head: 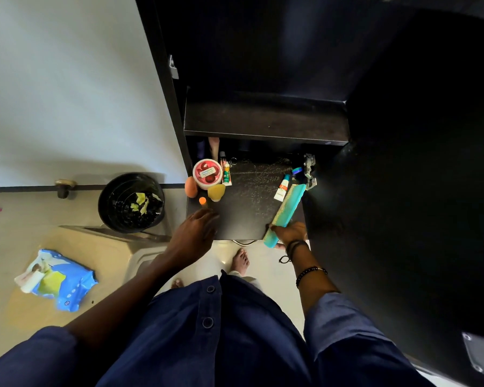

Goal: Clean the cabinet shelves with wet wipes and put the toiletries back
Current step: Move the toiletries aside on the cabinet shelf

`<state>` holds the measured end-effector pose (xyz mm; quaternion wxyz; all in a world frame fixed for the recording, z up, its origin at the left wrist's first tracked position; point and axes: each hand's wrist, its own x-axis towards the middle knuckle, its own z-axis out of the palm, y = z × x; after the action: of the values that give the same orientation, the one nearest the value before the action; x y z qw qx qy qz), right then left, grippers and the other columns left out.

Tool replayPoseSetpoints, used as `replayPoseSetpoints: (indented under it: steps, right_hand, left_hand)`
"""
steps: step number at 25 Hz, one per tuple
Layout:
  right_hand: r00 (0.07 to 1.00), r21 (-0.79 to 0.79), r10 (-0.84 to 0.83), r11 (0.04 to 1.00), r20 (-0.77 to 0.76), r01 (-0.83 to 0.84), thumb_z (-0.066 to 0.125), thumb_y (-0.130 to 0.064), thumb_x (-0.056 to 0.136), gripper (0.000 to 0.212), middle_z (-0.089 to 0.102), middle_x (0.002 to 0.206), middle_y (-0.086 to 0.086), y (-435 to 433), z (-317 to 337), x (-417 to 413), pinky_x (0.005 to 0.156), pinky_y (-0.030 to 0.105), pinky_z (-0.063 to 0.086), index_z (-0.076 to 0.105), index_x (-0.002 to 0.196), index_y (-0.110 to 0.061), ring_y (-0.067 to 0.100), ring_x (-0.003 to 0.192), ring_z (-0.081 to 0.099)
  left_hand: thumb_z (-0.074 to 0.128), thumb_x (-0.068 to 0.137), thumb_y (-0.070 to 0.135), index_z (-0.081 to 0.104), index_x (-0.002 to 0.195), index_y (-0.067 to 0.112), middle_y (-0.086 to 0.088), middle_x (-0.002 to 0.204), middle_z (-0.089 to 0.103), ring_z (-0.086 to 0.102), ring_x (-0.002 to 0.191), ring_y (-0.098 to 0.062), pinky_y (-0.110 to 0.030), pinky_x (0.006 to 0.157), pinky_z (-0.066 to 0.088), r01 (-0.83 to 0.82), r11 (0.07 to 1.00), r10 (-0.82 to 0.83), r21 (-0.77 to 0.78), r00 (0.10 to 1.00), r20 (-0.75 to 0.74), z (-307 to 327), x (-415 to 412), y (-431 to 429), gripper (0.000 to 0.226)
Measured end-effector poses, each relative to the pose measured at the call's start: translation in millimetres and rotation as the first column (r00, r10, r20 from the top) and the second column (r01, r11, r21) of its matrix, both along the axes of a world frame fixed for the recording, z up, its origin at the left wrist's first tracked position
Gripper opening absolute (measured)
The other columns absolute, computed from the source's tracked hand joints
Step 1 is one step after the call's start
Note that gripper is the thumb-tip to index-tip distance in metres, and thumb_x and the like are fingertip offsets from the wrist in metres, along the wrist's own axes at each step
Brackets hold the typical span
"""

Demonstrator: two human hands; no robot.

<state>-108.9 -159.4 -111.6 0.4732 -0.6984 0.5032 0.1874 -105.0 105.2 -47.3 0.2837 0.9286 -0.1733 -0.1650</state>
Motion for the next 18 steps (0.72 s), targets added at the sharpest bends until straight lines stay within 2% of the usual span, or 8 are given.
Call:
replayPoseSetpoints:
  steps: [3, 6, 9, 11, 15, 18]
  right_hand:
    - [0.992, 0.146, -0.122, 0.982, 0.033, 0.116, 0.080, -0.010, 0.073, 0.044, 0.062, 0.110, 0.014, 17.6, 15.4, -11.0, 0.063, 0.043, 0.058, 0.054, 0.107, -0.004, 0.031, 0.090, 0.064]
    - [0.986, 0.186, -0.163, 0.971, 0.044, 0.152, 0.079, -0.010, 0.075, 0.045, 0.062, 0.111, 0.015, 33.6, 22.5, -24.3, 0.064, 0.042, 0.058, 0.052, 0.110, -0.004, 0.031, 0.093, 0.064]
    - [0.984, 0.293, -0.171, 0.944, 0.052, 0.149, 0.075, -0.009, 0.079, 0.033, 0.062, 0.104, 0.015, 54.2, 28.7, -35.4, 0.062, 0.038, 0.057, 0.055, 0.105, -0.003, 0.028, 0.090, 0.062]
    - [0.991, 0.374, -0.122, 0.923, 0.051, 0.094, 0.073, -0.008, 0.081, 0.028, 0.064, 0.103, 0.016, 73.4, 33.5, -40.3, 0.067, 0.039, 0.058, 0.058, 0.103, -0.001, 0.027, 0.089, 0.064]
    - [0.995, 0.540, -0.060, 0.842, 0.079, 0.008, 0.071, -0.010, 0.083, 0.038, 0.066, 0.109, 0.016, 112.5, 35.1, -41.6, 0.057, 0.032, 0.061, 0.058, 0.117, 0.001, 0.023, 0.083, 0.069]
    - [0.993, 0.587, -0.020, 0.808, 0.114, -0.051, 0.071, -0.013, 0.083, 0.040, 0.065, 0.113, 0.015, 132.9, 34.5, -36.8, 0.065, 0.035, 0.062, 0.056, 0.119, -0.002, 0.028, 0.092, 0.068]
  left_hand:
    - [0.056, 0.092, 0.017, 0.055, 0.128, 0.012, -0.008, 0.132, 0.055, 0.059, 0.110, -0.024, -0.031, 0.084, 0.049, 0.010, 0.999, -0.010, -0.054, 1.000, 0.000, -1.4, -6.3, 5.7, 0.037]
    - [0.057, 0.092, 0.020, 0.057, 0.126, 0.012, -0.007, 0.125, 0.059, 0.063, 0.099, -0.020, -0.031, 0.080, 0.053, 0.008, 0.996, -0.013, -0.086, 0.998, -0.060, -9.7, -14.5, 12.7, 0.035]
    - [0.058, 0.091, 0.029, 0.056, 0.125, 0.014, -0.006, 0.123, 0.061, 0.062, 0.105, -0.024, -0.036, 0.086, 0.052, 0.005, 0.999, -0.011, -0.035, 0.986, -0.164, -22.3, -20.9, 18.5, 0.037]
    - [0.058, 0.091, 0.032, 0.054, 0.125, 0.013, -0.008, 0.122, 0.062, 0.060, 0.109, -0.025, -0.036, 0.089, 0.049, -0.024, 1.000, 0.019, -0.014, 0.961, -0.277, -29.2, -25.8, 21.4, 0.039]
    - [0.059, 0.090, 0.039, 0.050, 0.127, 0.014, -0.007, 0.122, 0.058, 0.057, 0.107, -0.021, -0.038, 0.087, 0.052, -0.197, 0.979, 0.143, -0.048, 0.838, -0.527, -38.6, -30.0, 29.8, 0.046]
    - [0.063, 0.088, 0.035, 0.050, 0.119, 0.012, -0.011, 0.106, 0.062, 0.063, 0.087, -0.020, -0.031, 0.066, 0.057, -0.405, 0.903, 0.184, -0.141, 0.663, -0.725, -32.6, -28.7, 35.9, 0.041]
